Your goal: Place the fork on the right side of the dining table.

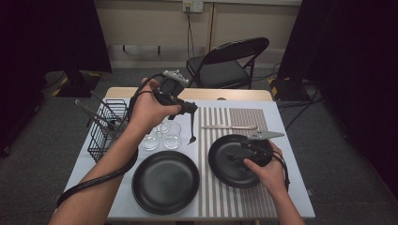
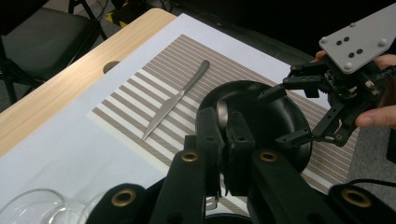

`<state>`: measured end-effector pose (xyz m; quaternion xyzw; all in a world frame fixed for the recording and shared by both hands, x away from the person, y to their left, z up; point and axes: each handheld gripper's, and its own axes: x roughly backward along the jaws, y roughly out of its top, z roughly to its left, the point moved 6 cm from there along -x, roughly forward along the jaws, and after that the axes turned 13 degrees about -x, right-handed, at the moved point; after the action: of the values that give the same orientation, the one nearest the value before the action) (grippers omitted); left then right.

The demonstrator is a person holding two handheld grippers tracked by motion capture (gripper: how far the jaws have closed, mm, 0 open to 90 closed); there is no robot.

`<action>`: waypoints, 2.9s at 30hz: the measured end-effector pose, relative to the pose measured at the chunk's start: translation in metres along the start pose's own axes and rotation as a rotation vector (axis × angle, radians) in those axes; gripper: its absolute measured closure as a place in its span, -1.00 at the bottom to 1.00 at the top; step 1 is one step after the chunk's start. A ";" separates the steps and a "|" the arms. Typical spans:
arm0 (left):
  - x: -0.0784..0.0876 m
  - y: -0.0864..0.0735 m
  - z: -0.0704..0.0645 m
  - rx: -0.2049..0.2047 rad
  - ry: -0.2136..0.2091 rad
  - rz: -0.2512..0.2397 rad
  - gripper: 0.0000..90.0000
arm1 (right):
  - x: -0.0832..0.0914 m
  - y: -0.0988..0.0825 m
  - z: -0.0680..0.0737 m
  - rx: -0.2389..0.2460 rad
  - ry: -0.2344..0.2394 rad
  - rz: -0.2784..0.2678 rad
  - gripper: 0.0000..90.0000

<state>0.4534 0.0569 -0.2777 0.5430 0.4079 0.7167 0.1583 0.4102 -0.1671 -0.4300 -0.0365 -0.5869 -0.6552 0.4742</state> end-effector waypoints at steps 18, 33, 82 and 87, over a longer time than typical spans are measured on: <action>-0.019 -0.004 -0.020 -0.003 -0.018 -0.018 0.93 | -0.005 0.008 0.016 0.024 0.030 -0.002 -0.52; -0.033 -0.002 -0.035 -0.021 -0.009 0.000 0.93 | -0.013 0.023 0.043 0.070 0.060 0.006 -0.44; -0.050 -0.006 -0.050 0.018 0.006 -0.024 0.86 | -0.015 0.057 0.082 0.063 0.115 -0.054 0.81; -0.050 -0.004 -0.049 0.024 0.009 -0.039 0.61 | -0.015 0.056 0.080 0.065 0.106 -0.051 0.81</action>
<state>0.4263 0.0060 -0.3166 0.5334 0.4279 0.7110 0.1638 0.4146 -0.0867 -0.3731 0.0288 -0.5827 -0.6487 0.4887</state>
